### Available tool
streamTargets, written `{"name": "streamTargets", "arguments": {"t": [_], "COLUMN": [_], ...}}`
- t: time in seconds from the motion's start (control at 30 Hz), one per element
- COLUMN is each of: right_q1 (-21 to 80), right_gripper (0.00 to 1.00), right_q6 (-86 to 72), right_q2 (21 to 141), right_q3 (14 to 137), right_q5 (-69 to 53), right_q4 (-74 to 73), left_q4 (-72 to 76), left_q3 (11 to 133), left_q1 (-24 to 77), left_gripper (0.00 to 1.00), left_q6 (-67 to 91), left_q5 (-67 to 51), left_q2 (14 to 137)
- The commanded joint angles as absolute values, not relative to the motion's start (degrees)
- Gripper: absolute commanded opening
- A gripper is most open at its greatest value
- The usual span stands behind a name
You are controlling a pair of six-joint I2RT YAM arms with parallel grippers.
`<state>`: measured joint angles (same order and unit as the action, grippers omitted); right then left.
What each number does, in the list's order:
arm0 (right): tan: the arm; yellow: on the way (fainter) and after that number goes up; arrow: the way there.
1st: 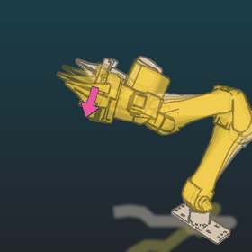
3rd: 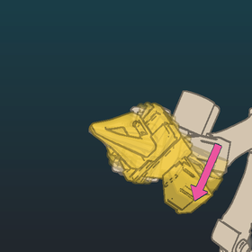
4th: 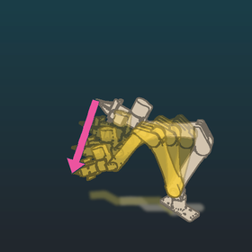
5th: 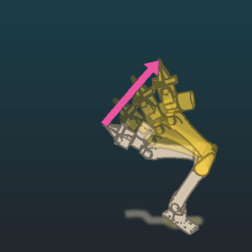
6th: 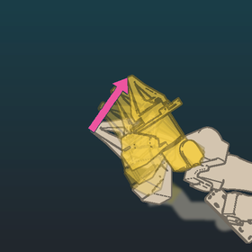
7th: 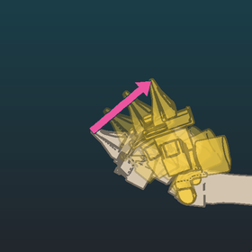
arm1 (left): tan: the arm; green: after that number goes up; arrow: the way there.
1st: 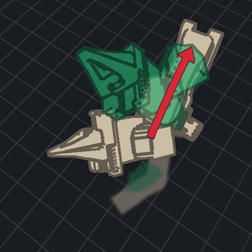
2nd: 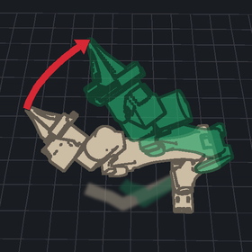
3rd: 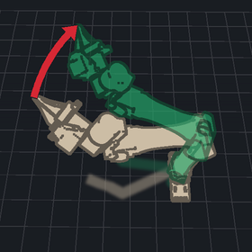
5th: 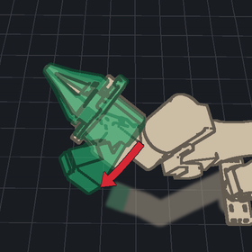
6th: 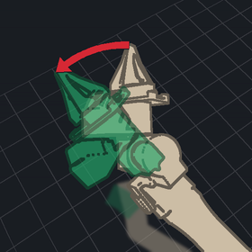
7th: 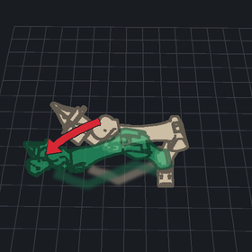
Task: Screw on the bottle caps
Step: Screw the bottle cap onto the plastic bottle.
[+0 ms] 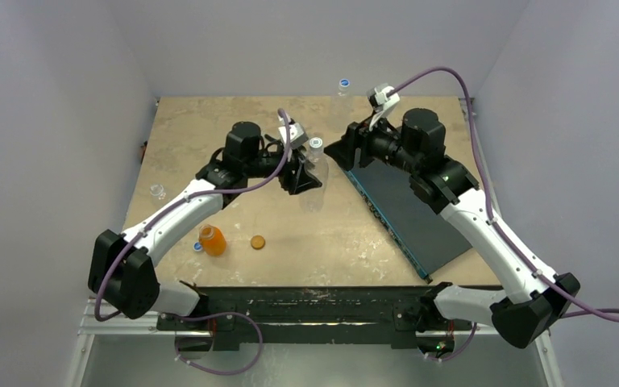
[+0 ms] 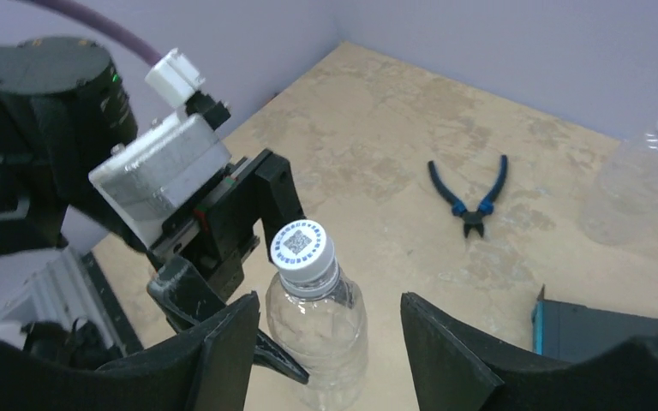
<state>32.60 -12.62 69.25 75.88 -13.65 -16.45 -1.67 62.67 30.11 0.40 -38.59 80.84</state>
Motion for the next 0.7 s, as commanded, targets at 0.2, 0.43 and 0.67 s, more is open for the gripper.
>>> {"name": "streamTargets", "arguments": {"t": [0.2, 0.43, 0.67], "right_q1": [31.29, 31.28, 31.28], "right_gripper": [0.63, 0.64, 0.65], "right_q6": [-6.13, -6.09, -6.2], "right_q2": [66.8, 68.11, 69.94], "right_q3": [74.19, 74.94, 75.61], "right_q5": [-41.11, -45.03, -48.71], "right_q4": [-8.75, -9.01, -8.32], "left_q4": [-6.15, -7.65, -7.17], "left_q3": [61.66, 61.44, 61.54], "left_q1": [29.88, 29.88, 29.88], "left_gripper": [0.0, 0.0, 0.0], "left_q6": [-0.45, -0.46, -0.44], "left_q5": [-59.05, -62.41, -64.88], "left_q2": [74.22, 73.35, 73.43]}}
